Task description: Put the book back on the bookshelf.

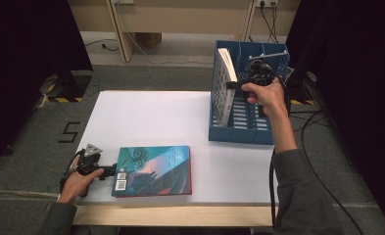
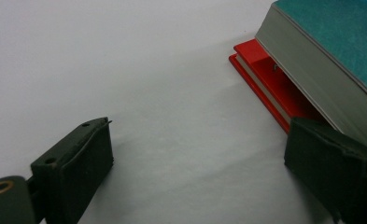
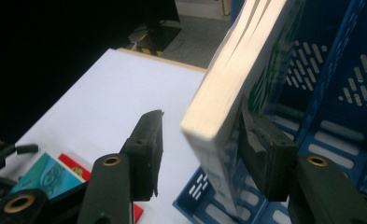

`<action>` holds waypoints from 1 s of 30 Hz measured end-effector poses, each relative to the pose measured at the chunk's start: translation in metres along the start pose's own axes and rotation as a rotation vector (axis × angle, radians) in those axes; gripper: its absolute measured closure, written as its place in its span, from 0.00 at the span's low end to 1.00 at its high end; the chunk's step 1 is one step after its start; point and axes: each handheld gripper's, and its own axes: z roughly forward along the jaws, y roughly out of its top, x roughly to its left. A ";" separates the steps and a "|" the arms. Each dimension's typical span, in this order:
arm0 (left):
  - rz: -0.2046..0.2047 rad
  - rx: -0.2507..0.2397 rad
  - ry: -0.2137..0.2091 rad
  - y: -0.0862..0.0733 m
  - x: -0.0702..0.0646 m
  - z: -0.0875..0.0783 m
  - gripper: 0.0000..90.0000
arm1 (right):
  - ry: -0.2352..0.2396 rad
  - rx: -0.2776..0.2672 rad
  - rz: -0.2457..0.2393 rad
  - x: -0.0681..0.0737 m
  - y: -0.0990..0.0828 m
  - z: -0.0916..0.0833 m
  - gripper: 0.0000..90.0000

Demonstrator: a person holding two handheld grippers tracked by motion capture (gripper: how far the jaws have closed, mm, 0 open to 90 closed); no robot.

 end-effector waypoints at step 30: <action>-0.004 -0.003 -0.001 0.000 0.000 0.000 0.08 | -0.074 0.102 -0.071 0.005 -0.022 0.070 0.76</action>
